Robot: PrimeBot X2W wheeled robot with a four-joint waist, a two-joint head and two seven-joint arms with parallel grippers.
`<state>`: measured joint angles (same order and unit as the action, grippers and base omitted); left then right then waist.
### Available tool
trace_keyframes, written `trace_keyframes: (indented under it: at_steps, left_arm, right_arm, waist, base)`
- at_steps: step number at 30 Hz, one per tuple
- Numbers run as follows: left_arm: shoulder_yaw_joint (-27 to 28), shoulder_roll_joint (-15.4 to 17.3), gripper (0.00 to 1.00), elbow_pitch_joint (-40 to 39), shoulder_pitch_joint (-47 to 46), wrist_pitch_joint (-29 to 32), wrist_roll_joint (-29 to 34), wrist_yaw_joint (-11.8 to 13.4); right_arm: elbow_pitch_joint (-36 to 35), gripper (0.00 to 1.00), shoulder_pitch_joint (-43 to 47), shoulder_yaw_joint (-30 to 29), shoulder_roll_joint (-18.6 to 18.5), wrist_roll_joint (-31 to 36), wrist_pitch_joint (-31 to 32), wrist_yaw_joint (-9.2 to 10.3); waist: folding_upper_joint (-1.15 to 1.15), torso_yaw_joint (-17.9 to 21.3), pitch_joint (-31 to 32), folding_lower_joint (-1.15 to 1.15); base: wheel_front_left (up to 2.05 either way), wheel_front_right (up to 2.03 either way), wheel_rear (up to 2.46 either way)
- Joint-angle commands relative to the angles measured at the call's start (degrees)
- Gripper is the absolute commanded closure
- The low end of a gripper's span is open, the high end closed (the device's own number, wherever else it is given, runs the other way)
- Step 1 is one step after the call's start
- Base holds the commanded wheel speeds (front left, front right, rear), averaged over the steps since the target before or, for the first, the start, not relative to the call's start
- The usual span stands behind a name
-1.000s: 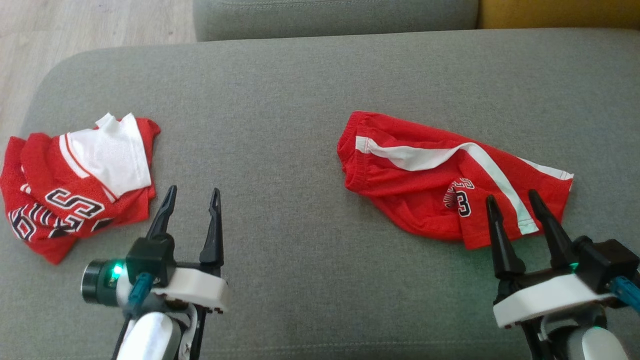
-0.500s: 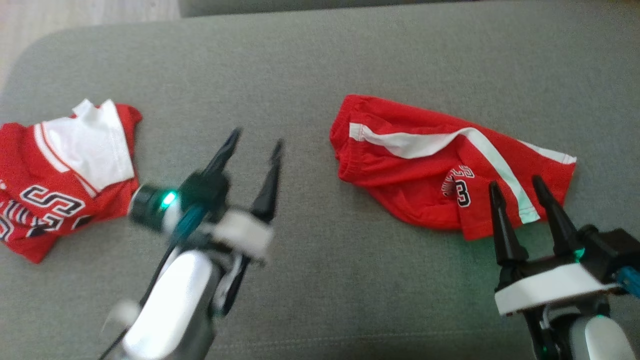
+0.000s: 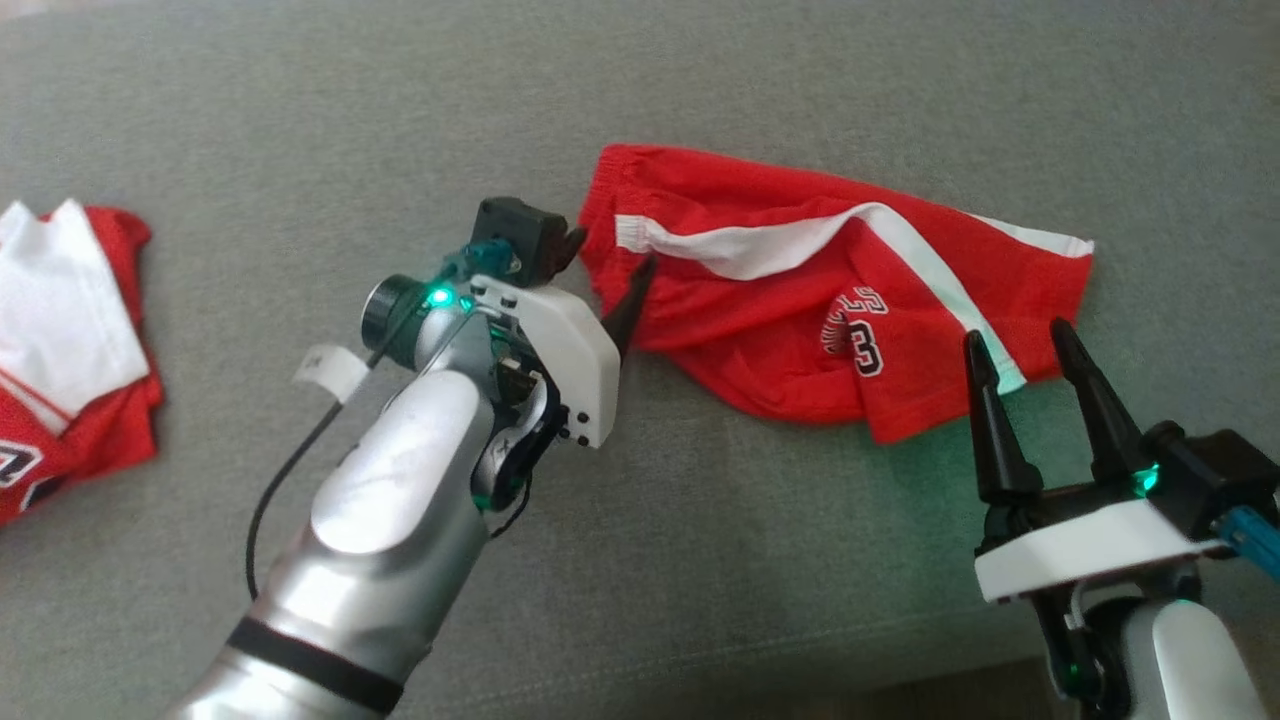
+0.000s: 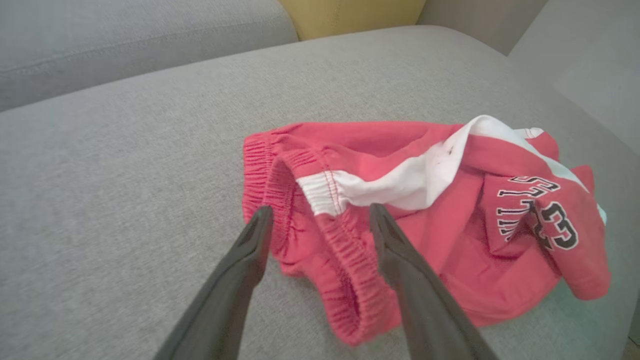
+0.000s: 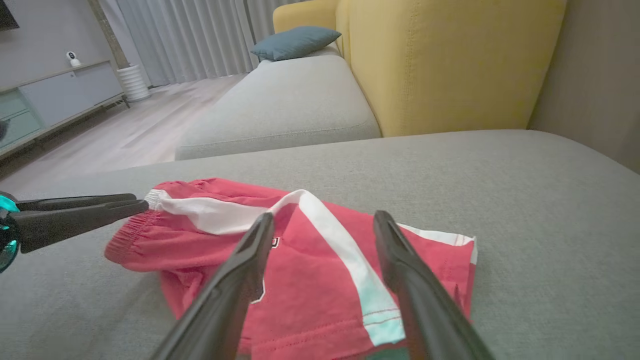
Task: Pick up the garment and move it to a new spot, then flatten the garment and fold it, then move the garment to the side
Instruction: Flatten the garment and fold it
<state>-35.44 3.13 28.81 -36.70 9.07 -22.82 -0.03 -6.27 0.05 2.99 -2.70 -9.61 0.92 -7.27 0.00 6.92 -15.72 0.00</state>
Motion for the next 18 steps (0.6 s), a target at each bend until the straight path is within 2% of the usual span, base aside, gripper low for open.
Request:
trace_keyframes:
  at_steps: [1, 8, 9, 10, 11, 14, 18]
  left_arm:
    - [1.2, 0.0, 0.0, -1.3, -3.0, 0.2, -0.5, -0.2]
    - [-0.4, -0.2, 0.0, 3.9, -6.1, -0.8, -4.7, -1.2]
    - [-0.8, -0.2, 0.21, 4.3, -6.4, -1.1, -5.3, -1.1]
    - [-1.1, -0.2, 0.85, 4.7, -6.7, -1.5, -5.8, -1.1]
    - [-1.3, -0.2, 1.0, 4.9, -7.1, -2.1, -6.2, -1.1]
    - [-1.9, -0.2, 1.0, 5.8, -7.7, -3.6, -6.5, -0.9]
    - [-2.8, -0.1, 1.0, 6.2, -7.4, -5.7, -5.7, -0.9]
  right_arm:
    - [-1.6, 0.0, -2.3, 1.3, -0.2, -0.3, -0.7, -0.22]
    - [-0.5, 0.0, -2.8, 1.4, -0.2, -1.1, -1.3, -0.22]
    - [-0.4, 0.0, -2.9, 1.4, -0.2, -1.2, -1.4, -0.22]
    - [-0.4, 0.0, -2.9, 1.4, -0.2, -1.3, -1.4, -0.22]
    - [-0.3, 0.0, -3.0, 1.3, -0.2, -1.4, -1.3, -0.22]
    - [0.3, 0.0, -3.1, 0.7, -0.7, -1.5, -0.2, -0.22]
    - [1.9, 0.0, -3.0, 0.1, -3.5, -2.4, 3.7, -0.22]
  waist:
    - [0.0, 0.7, -0.5, 0.0]
    - [0.0, 2.1, -1.0, 0.0]
    - [0.0, 2.2, -1.0, 0.0]
    - [0.0, 2.4, -1.0, 0.0]
    - [0.0, 2.5, -1.0, 0.0]
    - [0.0, 2.8, -0.9, 0.0]
    - [0.0, 3.1, -0.6, 0.0]
  base:
    - [0.0, 0.0, 0.0]
    - [0.0, 0.0, 0.0]
    - [0.0, 0.0, 0.0]
    - [0.0, 0.0, 0.0]
    - [0.0, 0.0, 0.0]
    - [0.0, 0.0, 0.0]
    - [0.0, 0.0, 0.0]
